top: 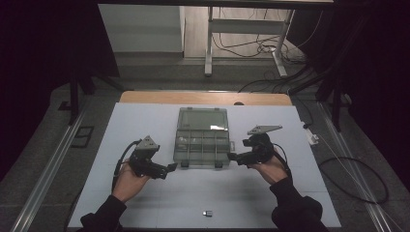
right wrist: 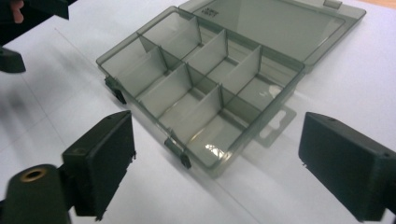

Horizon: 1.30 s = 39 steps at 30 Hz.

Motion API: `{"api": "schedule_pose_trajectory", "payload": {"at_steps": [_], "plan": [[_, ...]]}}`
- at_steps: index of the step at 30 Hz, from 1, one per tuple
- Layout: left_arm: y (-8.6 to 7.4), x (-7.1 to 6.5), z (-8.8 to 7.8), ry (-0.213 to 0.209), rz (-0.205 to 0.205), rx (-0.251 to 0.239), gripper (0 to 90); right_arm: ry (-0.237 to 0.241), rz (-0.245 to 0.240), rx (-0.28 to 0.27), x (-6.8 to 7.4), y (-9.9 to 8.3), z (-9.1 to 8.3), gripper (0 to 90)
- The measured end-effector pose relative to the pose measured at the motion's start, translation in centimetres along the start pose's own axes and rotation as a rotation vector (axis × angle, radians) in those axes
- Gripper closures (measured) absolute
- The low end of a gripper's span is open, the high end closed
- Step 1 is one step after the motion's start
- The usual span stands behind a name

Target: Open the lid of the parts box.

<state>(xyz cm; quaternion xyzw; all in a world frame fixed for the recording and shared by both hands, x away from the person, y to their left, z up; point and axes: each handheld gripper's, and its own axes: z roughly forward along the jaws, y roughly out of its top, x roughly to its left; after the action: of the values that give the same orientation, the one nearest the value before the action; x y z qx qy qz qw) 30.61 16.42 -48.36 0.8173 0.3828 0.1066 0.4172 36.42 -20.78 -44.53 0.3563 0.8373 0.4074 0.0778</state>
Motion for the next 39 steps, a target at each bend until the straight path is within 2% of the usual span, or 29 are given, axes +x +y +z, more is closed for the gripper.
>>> {"api": "schedule_pose_trajectory", "payload": {"at_steps": [11,19,33,39], "plan": [[-0.9,-0.2,-1.0,-0.003,-0.009,-0.014,0.0,-0.034,-0.004,-0.005,0.6,-1.7,-1.7,0.1],[-1.9,-0.6,-2.1,0.013,-0.018,-0.024,0.0,-0.043,-0.008,-0.021,0.8,-3.2,-3.1,0.0],[-3.7,-1.4,-4.0,0.047,-0.004,-0.038,0.0,-0.046,0.004,-0.03,1.6,-5.6,-5.3,0.0],[-4.3,-1.7,-4.7,0.057,-0.005,-0.04,0.0,-0.059,-0.013,-0.028,2.2,-6.6,-6.1,0.0]]}}
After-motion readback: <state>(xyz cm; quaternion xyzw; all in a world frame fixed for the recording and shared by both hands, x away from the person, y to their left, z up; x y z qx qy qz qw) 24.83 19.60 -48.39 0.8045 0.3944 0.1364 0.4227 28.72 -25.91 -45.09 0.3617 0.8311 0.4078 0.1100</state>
